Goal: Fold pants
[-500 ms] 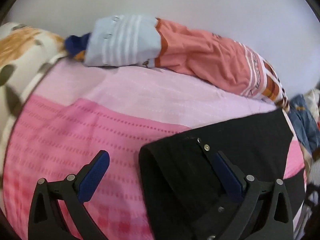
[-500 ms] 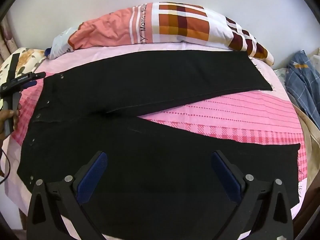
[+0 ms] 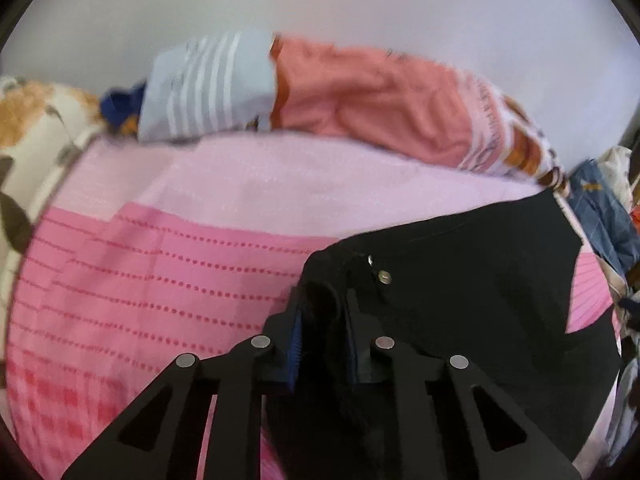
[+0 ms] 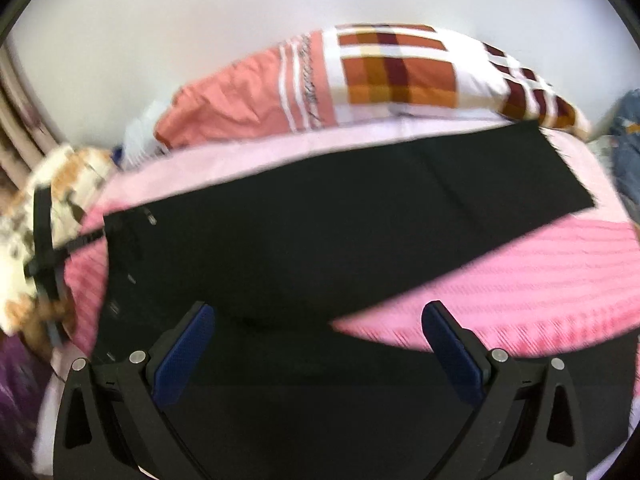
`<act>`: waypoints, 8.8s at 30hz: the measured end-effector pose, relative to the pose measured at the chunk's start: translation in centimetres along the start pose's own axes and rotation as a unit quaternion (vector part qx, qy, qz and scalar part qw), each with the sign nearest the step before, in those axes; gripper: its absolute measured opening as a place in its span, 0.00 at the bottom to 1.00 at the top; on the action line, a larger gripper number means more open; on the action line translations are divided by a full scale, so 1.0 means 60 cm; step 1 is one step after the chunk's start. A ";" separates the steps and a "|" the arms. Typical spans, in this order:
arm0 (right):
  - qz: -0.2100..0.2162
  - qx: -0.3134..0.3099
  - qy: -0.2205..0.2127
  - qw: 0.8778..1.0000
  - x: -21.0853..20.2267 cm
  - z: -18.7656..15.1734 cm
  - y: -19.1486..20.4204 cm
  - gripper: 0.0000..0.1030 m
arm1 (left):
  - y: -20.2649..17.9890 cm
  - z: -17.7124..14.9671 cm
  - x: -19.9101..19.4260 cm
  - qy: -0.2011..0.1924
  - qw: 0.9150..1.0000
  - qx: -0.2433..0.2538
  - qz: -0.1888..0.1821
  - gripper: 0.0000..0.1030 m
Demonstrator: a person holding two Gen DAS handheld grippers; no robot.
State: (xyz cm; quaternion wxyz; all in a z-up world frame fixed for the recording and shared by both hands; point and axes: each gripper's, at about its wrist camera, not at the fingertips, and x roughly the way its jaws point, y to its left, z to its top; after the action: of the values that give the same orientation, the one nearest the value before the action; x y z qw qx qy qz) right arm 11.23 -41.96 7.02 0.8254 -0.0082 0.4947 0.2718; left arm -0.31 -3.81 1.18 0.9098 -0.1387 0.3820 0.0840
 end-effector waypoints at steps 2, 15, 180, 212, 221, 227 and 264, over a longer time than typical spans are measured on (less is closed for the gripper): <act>0.061 0.029 0.003 0.998 0.015 0.029 -0.011 0.99 | -0.038 -0.014 -0.047 -0.043 0.999 0.016 0.005 0.17; 0.239 0.233 0.138 0.932 0.268 0.191 -0.052 0.84 | -0.161 -0.133 -0.179 -0.062 0.998 0.003 0.009 0.17; 0.242 0.497 -0.060 0.831 -0.157 -0.480 -0.381 0.56 | -0.111 -0.401 -0.269 0.000 0.896 -0.438 -0.077 0.23; 0.291 0.435 -0.015 0.852 -0.117 -0.441 -0.312 0.67 | -0.060 -0.405 -0.265 0.001 0.887 -0.458 -0.057 0.28; 0.366 0.422 0.012 0.829 -0.089 -0.435 -0.270 0.67 | -0.084 -0.386 -0.321 -0.012 0.901 -0.428 -0.064 0.23; 0.373 0.428 0.032 0.823 -0.059 -0.430 -0.257 0.67 | -0.075 -0.402 -0.311 0.003 0.892 -0.447 -0.066 0.23; 0.328 0.396 0.011 0.857 -0.054 -0.427 -0.247 0.09 | -0.057 -0.421 -0.297 0.020 0.896 -0.441 -0.052 0.23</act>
State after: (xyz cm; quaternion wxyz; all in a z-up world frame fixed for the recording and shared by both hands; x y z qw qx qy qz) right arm -3.99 -63.24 -7.16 0.6163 0.4797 0.5433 0.3081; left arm -28.77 -15.92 -2.30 0.7506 -0.5466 0.3167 0.1937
